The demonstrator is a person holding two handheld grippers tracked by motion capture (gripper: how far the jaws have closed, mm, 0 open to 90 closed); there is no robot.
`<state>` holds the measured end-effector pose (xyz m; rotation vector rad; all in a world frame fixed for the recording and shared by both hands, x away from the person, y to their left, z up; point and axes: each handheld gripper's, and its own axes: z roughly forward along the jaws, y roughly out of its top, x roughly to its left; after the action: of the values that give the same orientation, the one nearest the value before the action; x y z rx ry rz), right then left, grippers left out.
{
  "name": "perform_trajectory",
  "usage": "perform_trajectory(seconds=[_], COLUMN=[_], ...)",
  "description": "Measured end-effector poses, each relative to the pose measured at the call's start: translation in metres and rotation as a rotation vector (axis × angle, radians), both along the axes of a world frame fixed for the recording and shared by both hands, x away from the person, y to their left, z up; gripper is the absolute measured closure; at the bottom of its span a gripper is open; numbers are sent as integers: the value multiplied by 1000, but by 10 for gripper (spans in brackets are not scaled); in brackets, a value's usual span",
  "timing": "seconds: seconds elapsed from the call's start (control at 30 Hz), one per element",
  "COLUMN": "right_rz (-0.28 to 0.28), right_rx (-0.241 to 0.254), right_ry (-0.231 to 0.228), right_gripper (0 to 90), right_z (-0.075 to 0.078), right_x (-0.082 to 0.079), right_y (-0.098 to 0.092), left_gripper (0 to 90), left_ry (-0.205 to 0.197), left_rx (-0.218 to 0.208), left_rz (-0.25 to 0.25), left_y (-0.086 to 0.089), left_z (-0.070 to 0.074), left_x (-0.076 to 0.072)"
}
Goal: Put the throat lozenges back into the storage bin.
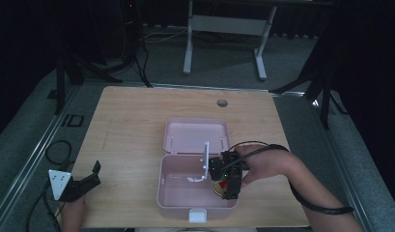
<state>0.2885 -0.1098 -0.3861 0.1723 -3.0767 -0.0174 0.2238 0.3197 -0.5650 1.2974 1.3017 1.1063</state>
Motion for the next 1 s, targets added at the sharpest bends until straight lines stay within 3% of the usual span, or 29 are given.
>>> perform_trajectory(seconds=[0.2, 0.23, 0.33, 0.73, 1.0], right_rz=[12, 23, 36, 65, 83], right_rx=[7, -8, -26, -40, -91], right_ry=[14, 26, 32, 40, 43], right_gripper=[202, 202, 202, 202, 202], right_z=[-13, -25, -34, -57, -79], right_x=[1, 2, 2, 6, 9], right_y=[5, 8, 9, 13, 18], left_gripper=[3, 3, 3, 3, 3], left_ry=[0, -1, 0, 8, 0], left_rx=[1, 0, 0, 3, 1], left_rz=[-1, 0, 1, 2, -4], left_y=[0, 0, 0, -1, 0], left_z=[0, 0, 0, 0, 0], left_x=[0, 0, 0, 1, 1])
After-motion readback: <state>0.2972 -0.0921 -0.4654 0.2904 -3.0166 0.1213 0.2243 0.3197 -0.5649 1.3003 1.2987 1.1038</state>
